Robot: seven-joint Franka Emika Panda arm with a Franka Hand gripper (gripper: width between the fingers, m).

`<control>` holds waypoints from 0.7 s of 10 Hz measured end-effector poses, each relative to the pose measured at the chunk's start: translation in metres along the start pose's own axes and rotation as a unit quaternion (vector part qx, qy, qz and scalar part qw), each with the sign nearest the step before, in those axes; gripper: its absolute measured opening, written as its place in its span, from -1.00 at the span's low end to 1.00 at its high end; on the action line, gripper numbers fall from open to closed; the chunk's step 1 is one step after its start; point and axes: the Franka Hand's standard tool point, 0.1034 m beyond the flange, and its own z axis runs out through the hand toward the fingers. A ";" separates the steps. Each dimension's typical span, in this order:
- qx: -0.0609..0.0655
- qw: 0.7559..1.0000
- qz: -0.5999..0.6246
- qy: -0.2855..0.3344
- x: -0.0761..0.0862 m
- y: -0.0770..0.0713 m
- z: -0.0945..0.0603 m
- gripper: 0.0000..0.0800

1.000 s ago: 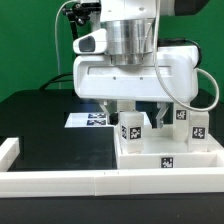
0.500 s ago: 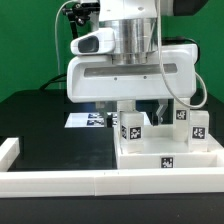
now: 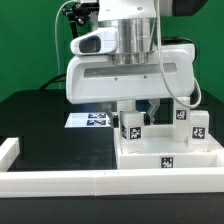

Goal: Assemble square table

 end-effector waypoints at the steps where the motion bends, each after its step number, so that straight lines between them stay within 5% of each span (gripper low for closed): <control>1: 0.000 1.000 0.000 0.000 0.000 0.000 0.000 -0.27; 4: 0.000 1.000 0.013 0.000 0.000 0.000 0.000 -0.27; 7: 0.003 0.986 0.169 0.000 -0.002 0.000 0.000 -0.27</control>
Offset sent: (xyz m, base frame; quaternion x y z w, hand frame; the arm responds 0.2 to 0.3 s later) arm 0.0000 0.0000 0.0000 0.0000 0.0000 0.0000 1.0000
